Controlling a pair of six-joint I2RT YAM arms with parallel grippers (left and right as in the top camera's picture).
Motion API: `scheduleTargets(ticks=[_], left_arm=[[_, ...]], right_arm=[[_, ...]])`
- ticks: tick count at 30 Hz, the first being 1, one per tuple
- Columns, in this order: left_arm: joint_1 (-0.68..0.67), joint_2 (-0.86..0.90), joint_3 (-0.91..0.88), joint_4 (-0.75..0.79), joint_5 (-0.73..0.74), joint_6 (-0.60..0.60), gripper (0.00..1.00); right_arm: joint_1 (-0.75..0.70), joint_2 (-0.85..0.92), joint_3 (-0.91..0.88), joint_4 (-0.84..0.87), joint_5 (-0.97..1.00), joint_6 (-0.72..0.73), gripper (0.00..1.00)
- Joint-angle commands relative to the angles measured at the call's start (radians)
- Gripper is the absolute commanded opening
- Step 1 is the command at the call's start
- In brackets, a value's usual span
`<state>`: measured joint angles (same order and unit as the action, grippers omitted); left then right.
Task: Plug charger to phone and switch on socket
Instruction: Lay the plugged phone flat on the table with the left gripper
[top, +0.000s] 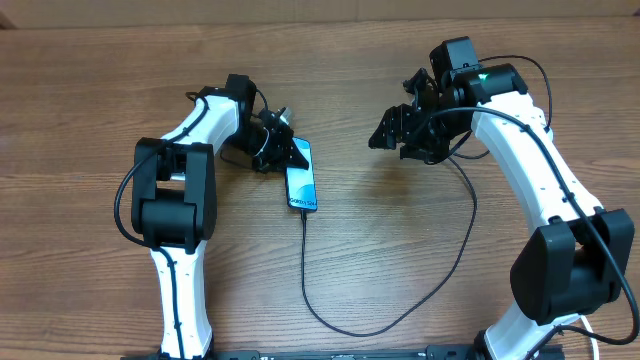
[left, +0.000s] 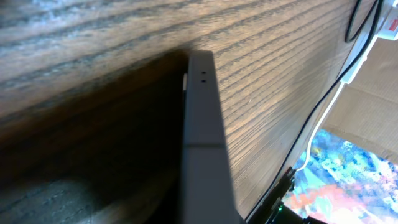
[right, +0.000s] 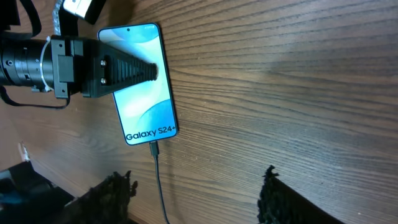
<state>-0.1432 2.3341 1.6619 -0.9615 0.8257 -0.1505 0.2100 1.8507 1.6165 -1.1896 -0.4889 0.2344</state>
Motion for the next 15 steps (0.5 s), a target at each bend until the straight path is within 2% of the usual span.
scheduleTargets(ticks=[1,15], left_arm=[[-0.001,0.001,-0.024,-0.005,-0.079,-0.056,0.11],[-0.001,0.001,-0.024,-0.003,-0.078,-0.055,0.20]], right_arm=[[0.005,0.007,0.019,0.003,0.010,-0.008,0.69],[0.005,0.007,0.019,0.003,0.010,-0.008,0.72]])
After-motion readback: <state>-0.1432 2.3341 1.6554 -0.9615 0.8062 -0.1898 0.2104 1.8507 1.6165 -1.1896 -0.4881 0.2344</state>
